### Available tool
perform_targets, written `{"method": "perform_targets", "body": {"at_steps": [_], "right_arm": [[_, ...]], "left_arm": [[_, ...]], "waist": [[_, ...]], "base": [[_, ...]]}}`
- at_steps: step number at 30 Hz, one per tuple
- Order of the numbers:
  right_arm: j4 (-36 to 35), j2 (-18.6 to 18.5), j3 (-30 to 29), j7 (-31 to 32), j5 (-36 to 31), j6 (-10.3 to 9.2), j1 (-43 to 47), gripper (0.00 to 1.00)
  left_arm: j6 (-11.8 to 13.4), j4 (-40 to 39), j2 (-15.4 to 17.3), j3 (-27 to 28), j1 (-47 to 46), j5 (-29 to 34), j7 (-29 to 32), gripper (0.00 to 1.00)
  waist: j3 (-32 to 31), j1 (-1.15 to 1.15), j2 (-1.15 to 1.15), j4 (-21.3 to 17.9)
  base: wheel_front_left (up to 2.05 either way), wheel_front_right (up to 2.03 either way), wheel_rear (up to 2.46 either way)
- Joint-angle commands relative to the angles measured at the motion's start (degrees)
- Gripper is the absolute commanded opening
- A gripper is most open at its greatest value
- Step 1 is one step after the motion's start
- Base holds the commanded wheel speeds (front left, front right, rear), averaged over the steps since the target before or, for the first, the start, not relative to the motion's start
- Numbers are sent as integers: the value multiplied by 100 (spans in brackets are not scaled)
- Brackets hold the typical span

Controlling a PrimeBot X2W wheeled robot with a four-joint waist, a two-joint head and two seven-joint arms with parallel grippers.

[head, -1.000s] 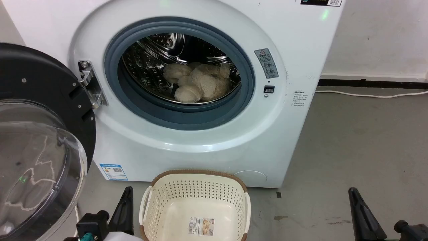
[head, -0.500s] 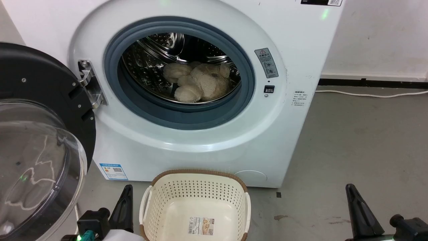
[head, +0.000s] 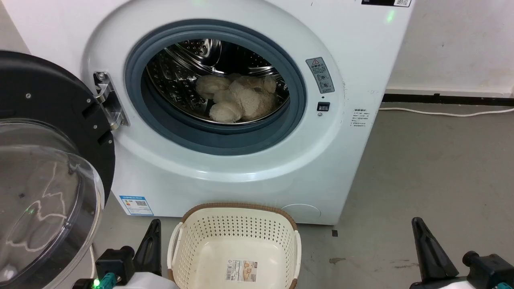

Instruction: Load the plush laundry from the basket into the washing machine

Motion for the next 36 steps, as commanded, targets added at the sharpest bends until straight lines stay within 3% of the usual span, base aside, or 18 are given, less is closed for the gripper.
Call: {"method": "perform_targets", "body": {"at_steps": [1, 36], "right_arm": [[22, 37, -7, 31, -73, 2, -94, 0], [78, 117, -19, 431, -567, 3, -376, 0]], "left_arm": [[-13, -53, -18, 34, -68, 69, 31, 0], [-21, -359, -172, 204, -126, 552, 429, 0]], "waist": [[1, 0, 0, 1], [24, 0, 0, 11]], "base": [[0, 0, 0], [0, 0, 0]]}}
